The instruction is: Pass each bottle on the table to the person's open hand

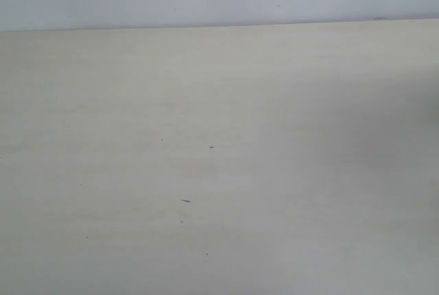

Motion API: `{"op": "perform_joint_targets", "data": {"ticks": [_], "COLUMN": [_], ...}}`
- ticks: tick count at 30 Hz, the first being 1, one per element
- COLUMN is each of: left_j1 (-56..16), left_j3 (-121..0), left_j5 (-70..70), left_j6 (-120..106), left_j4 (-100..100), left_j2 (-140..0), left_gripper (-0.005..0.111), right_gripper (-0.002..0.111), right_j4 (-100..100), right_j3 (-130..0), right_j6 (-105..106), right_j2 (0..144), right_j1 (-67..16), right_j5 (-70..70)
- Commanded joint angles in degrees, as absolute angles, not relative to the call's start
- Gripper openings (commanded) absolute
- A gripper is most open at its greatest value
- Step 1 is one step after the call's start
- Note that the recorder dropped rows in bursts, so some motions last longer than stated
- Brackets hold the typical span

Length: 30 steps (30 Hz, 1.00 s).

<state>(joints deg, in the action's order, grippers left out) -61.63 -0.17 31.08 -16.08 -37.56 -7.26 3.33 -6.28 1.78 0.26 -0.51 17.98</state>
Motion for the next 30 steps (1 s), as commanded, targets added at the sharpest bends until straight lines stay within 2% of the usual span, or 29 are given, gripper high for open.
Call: {"op": "perform_joint_targets", "data": {"ticks": [1, 14, 16, 18, 19, 20, 21, 26, 30], "left_j1": [-61.8, -61.8, -61.1, -55.9, -50.9, -49.0, -43.9, -27.4, -17.0], "left_j3": [0.0, 0.0, 0.0, 0.0, 0.0, 0.0, 0.0, 0.0, 0.0], "left_j5": [30.8, 32.1, 28.5, 15.9, 6.8, 4.1, 0.7, -8.8, -11.1], "left_j6": [-16.6, -24.2, -23.7, -27.5, -32.1, -35.0, -37.9, -38.8, -38.8], "left_j4": [-37.6, -36.7, -36.9, -37.0, -36.5, -36.5, -36.3, -35.0, -33.3], "left_j2": [-7.0, -7.0, -6.5, -2.3, 0.0, 0.0, 0.0, 0.0, 0.0], "left_gripper": [0.001, 0.001, 0.001, 0.001, 0.001, 0.001, 0.001, 0.001, 0.001], "right_gripper": [0.002, 0.002, 0.002, 0.002, 0.002, 0.002, 0.002, 0.002, 0.002], "right_j4": [3.4, 3.4, 3.4, 3.4, 3.4, 3.4, 3.4, 3.4, 3.4], "right_j3": [-6.1, -6.1, -6.1, -6.1, -6.1, -6.1, -6.1, -6.1, -6.1], "right_j6": [1.8, 1.8, 1.8, 1.8, 1.8, 1.8, 1.8, 1.8, 1.8], "right_j2": [0.0, 0.0, 0.0, 0.0, 0.0, 0.0, 0.0, 0.0, 0.0], "right_j1": [-0.3, -0.3, -0.3, -0.3, -0.3, -0.3, -0.3, -0.3, -0.3], "right_j5": [17.7, 17.7, 17.7, 17.7, 17.7, 17.7, 17.7, 17.7, 17.7]}}
